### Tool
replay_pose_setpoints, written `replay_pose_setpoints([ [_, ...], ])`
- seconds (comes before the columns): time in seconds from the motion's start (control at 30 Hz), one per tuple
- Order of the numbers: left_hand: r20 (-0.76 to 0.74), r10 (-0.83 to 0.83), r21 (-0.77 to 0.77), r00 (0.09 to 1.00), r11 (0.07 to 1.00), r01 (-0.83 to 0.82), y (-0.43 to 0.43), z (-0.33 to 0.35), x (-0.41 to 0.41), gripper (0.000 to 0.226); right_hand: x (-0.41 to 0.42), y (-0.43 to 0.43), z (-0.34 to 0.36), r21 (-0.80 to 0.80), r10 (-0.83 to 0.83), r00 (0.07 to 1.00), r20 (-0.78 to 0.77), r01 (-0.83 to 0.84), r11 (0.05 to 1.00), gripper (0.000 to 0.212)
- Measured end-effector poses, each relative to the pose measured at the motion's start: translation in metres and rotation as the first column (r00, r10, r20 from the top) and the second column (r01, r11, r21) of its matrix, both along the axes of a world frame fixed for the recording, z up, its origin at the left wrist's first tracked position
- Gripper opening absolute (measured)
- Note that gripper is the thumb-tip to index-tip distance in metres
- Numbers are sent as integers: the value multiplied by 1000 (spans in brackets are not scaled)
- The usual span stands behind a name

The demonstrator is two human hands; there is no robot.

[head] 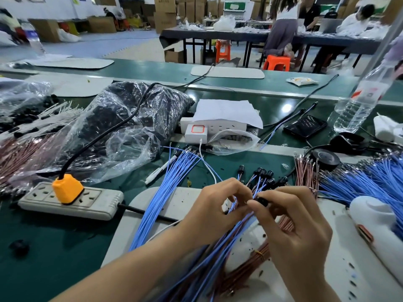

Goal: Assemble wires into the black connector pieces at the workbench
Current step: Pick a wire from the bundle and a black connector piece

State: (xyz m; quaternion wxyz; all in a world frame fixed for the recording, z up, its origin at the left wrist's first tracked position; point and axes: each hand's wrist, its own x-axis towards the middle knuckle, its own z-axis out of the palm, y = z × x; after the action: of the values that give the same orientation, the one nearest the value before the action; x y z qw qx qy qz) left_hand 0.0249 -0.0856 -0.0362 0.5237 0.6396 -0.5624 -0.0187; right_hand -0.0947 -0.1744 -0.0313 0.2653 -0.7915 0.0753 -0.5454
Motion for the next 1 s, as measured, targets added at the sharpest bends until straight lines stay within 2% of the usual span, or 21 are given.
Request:
replay_pose_setpoints([
  [0.13, -85, -47, 39, 995, 998, 50, 1, -1, 0, 11, 0, 0, -3, 52, 84, 996, -20, -83, 995, 22],
  [0.27, -94, -56, 19, 994, 998, 58, 1, -4, 3, 14, 2, 0, -5, 86, 158, 986, -44, -154, 984, 20],
  [0.47, -103, -52, -4, 993, 999, 52, 0, -5, 5, 14, 2, -2, -5, 105, 155, 987, -48, -150, 983, 19],
  [0.73, -6, -34, -29, 999, 999, 34, 0, -5, 8, 12, 3, -3, -4, 41, 106, 988, -113, -102, 994, 21],
  [1.0, -1, -10, -39, 1000, 999, 10, 2, -6, 9, 9, 5, -1, -3, 104, 154, 980, -127, -141, 985, 24],
])
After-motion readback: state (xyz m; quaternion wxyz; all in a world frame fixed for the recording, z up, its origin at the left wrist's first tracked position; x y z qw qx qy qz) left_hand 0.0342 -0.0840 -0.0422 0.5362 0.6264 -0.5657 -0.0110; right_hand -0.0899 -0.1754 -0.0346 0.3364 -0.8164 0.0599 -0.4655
